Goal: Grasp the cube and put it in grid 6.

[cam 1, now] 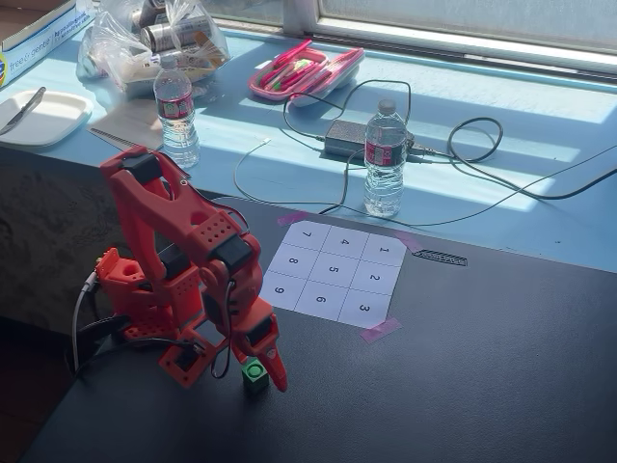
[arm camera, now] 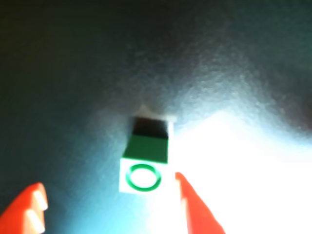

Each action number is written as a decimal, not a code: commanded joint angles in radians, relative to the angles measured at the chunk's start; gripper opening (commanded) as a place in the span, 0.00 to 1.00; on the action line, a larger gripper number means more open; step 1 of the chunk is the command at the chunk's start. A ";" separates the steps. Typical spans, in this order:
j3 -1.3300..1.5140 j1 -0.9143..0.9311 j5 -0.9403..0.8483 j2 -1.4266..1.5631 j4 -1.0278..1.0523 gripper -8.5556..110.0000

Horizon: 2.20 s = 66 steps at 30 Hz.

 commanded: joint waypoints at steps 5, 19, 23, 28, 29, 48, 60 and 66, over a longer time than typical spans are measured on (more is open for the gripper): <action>0.018 -0.017 0.009 0.000 -0.046 0.39; 0.087 -0.012 0.012 0.008 -0.104 0.32; 0.098 -0.006 0.015 0.014 -0.114 0.27; 0.132 0.008 0.021 0.064 -0.149 0.14; 0.140 0.009 0.021 0.074 -0.153 0.12; -0.064 -0.110 -0.009 0.123 0.009 0.07; -0.295 -0.353 -0.084 0.046 0.160 0.07; -0.337 -0.494 -0.124 0.002 0.172 0.07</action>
